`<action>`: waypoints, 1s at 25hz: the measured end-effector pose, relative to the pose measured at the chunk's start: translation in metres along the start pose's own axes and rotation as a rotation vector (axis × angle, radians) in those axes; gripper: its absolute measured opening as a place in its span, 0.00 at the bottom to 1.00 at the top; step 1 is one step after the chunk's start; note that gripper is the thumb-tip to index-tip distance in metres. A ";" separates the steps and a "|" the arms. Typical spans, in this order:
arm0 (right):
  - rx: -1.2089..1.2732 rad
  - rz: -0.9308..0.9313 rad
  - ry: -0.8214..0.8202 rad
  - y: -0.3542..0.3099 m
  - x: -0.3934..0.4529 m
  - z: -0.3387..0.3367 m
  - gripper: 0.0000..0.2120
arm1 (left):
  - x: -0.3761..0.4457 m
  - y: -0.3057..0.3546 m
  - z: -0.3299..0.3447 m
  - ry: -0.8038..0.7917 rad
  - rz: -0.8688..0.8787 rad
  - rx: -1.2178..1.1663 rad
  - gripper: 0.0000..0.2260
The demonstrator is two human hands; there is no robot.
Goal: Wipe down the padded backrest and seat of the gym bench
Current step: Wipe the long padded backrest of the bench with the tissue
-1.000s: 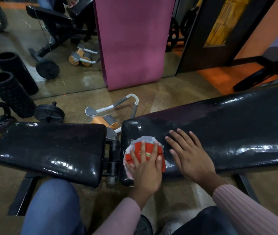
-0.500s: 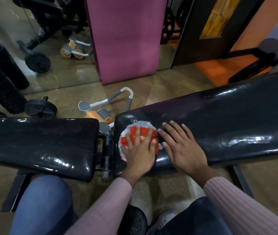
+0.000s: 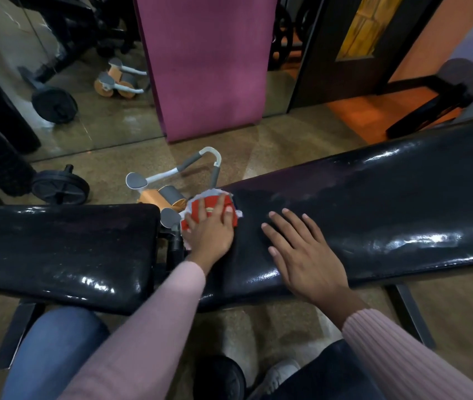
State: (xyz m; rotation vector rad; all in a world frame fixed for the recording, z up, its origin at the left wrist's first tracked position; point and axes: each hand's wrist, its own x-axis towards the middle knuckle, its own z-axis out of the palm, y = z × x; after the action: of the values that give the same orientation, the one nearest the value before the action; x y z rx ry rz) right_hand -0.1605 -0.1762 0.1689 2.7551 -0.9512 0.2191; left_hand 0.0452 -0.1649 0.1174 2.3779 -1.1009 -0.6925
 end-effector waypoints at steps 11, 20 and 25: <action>-0.002 0.002 0.011 0.000 0.000 0.002 0.23 | 0.058 0.008 -0.010 -0.090 0.020 -0.044 0.22; -0.002 0.001 0.037 -0.001 0.003 0.002 0.24 | -0.007 0.039 0.003 -0.055 0.246 0.038 0.19; -0.011 0.013 0.022 0.000 -0.001 0.004 0.24 | 0.037 -0.020 -0.001 -0.024 -0.004 -0.159 0.21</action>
State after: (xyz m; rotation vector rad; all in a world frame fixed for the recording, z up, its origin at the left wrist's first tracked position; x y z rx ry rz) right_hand -0.1612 -0.1760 0.1650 2.7315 -0.9619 0.2454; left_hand 0.0776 -0.1820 0.0975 2.2441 -1.0113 -0.7812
